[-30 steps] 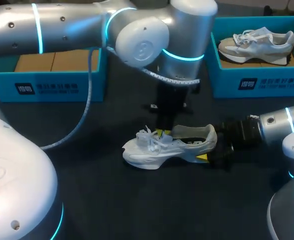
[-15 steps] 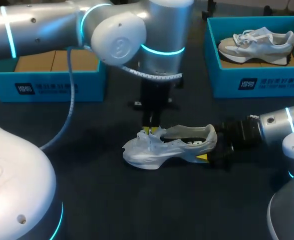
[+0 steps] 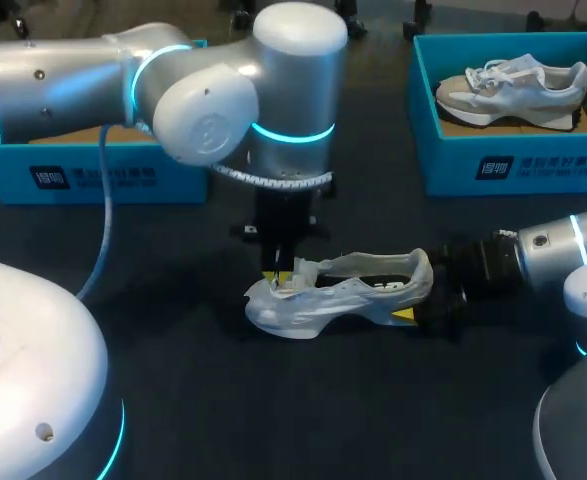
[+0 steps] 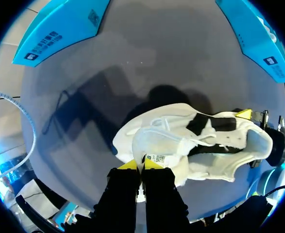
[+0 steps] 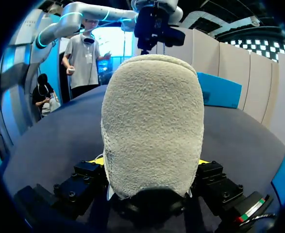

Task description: Take the shoe out of the shoebox, open the shoe tongue, remove and reinsert the insole, then place the shoe into the shoebox

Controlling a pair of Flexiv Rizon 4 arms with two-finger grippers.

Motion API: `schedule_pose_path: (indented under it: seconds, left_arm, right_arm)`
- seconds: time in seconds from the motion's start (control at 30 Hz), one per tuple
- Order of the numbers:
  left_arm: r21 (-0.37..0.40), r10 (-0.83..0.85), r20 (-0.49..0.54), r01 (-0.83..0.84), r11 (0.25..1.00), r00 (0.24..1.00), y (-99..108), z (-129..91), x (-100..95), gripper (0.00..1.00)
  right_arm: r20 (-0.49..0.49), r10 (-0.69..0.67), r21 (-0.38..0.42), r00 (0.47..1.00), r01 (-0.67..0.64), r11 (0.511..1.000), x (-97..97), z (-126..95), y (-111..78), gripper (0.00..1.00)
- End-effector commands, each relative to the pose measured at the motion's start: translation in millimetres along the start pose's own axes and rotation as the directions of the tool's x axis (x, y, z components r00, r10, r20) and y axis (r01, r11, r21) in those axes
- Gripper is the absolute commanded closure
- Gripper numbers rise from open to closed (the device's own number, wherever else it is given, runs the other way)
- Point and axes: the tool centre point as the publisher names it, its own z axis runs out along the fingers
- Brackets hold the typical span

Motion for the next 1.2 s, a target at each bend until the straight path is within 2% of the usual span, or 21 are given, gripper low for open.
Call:
schedule_pose_path:
  seconds: [0.03,0.23,0.27,0.3,0.4,0.43,0.47,0.5,0.53,0.6,0.7,0.73,0.97,1.2]
  left_arm:
    - [0.007,-0.004,-0.032,0.004,1.0,0.999,-1,13,-7.5,1.0]
    - [0.018,-0.01,-0.027,0.01,1.0,1.0,-3,25,-13.0,1.0]
    - [0.016,-0.012,-0.025,0.012,1.0,1.0,-3,26,-13.3,0.87]
    - [0.015,-0.012,-0.024,0.013,1.0,1.0,-3,28,-13.5,0.69]
    - [0.014,-0.009,-0.024,0.009,1.0,1.0,-4,31,-13.8,0.6]
    - [0.014,-0.007,-0.027,0.007,1.0,1.0,-4,33,-13.8,0.53]
    - [0.01,-0.005,-0.04,0.005,1.0,0.999,-4,33,-13.8,0.33]
    - [0.009,-0.005,-0.045,0.005,1.0,0.999,-4,34,-14.1,0.26]
    - [0.014,-0.008,-0.049,0.008,1.0,0.999,-4,34,-14.4,0.25]
    - [0.018,-0.004,-0.064,0.006,1.0,0.998,-4,32,-16.0,0.14]
    - [0.033,0.001,-0.084,0.002,0.999,0.996,-3,27,-19.0,0.07]
    - [0.03,0.006,-0.104,-0.003,1.0,0.995,-3,25,-19.5,0.01]
    - [0.049,0.1,-0.162,-0.093,0.994,0.982,3,0,-11.5,0.0]
    - [0.071,0.182,-0.176,-0.172,0.983,0.967,2,-13,-1.3,0.0]
  right_arm:
    - [0.002,0.0,0.004,1.0,0.0,1.0,0.6,1,0.6,1.0]
    - [0.002,0.0,0.004,1.0,0.0,1.0,0.6,1,0.6,1.0]
    - [0.002,0.0,0.004,1.0,0.0,1.0,0.6,1,0.6,1.0]
    - [0.002,0.0,0.004,1.0,0.0,1.0,0.6,1,0.6,1.0]
    - [0.002,0.0,0.004,1.0,0.0,1.0,0.6,1,0.6,1.0]
    - [0.002,0.0,0.004,1.0,0.0,1.0,0.6,1,0.6,1.0]
    - [0.002,0.0,0.004,1.0,0.0,1.0,0.6,1,0.6,1.0]
    - [0.002,0.0,0.004,1.0,0.0,1.0,0.6,1,0.6,1.0]
    - [0.002,0.0,0.004,1.0,0.0,1.0,0.6,1,0.6,1.0]
    - [0.002,0.0,0.004,1.0,0.0,1.0,0.6,1,0.6,1.0]
    - [0.002,0.0,0.004,1.0,0.0,1.0,0.6,1,0.6,1.0]
    - [0.002,0.0,0.004,1.0,0.0,1.0,0.6,1,0.6,1.0]
    - [0.002,0.0,0.004,1.0,0.0,1.0,0.6,1,0.6,1.0]
    - [0.002,0.0,0.004,1.0,0.0,1.0,0.6,1,0.6,1.0]
